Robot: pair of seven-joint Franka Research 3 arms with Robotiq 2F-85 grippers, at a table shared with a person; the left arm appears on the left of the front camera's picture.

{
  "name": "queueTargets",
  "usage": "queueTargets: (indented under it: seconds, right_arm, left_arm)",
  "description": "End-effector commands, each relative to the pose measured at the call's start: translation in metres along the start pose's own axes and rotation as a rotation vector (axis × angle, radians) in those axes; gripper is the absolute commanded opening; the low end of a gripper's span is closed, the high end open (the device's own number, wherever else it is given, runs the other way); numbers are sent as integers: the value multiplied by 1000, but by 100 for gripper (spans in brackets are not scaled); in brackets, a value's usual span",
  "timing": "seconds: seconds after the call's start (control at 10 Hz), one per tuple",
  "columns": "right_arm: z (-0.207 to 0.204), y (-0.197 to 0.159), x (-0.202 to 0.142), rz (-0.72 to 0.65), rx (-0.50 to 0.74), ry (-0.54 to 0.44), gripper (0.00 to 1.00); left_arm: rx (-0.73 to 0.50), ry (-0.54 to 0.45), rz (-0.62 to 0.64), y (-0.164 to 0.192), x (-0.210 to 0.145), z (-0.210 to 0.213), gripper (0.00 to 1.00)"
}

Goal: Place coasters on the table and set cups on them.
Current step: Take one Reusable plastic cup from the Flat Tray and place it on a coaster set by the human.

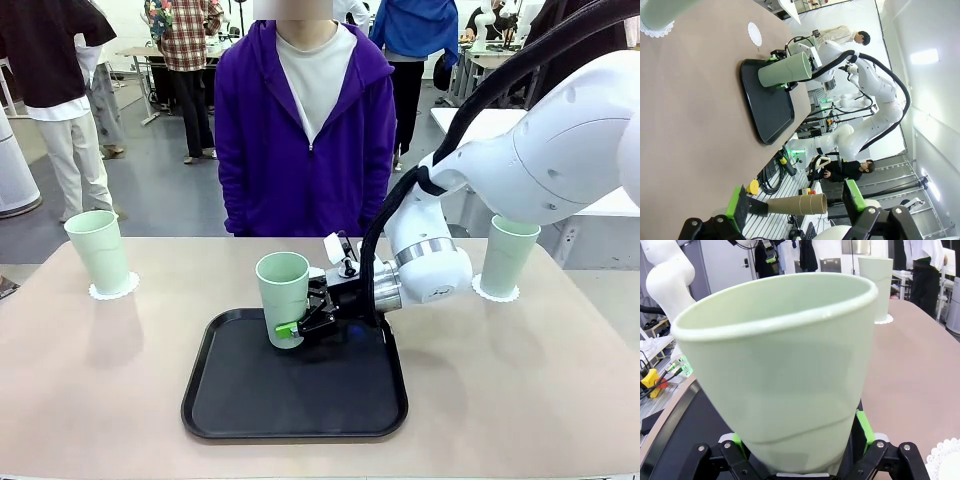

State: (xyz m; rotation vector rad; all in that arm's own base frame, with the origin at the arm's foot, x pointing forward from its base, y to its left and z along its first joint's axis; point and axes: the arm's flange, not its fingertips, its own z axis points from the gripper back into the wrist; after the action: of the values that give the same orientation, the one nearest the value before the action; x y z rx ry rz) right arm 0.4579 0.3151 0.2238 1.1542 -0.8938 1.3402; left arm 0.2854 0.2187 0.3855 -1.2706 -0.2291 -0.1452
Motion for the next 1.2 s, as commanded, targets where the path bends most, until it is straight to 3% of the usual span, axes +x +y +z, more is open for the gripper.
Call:
queueTargets:
  seconds: [0.0,0.1,0.2,0.3,0.4,0.6,1.1]
  right_arm:
    - [-9,-9,1,4,23,1,100]
    - [-9,-10,1,19,30,-5,93]
    - [-8,-11,0,27,36,-4,41]
    - [-8,-10,0,30,40,-1,40]
    - [-7,-10,1,34,39,-2,0]
    - [-2,6,22,11,11,-30,0]
    - [43,35,149,47,-105,-71,0]
  left_arm:
    - [-10,-11,-15,-2,0,2,100]
    - [-10,-11,-15,-2,0,2,100]
    - [-10,-11,-15,-2,0,2,100]
    - [-10,-11,-15,-2,0,2,100]
    - [-10,-11,-15,-2,0,2,100]
    - [-10,-11,-15,-2,0,2,100]
    - [-10,-11,-15,-2,0,2,100]
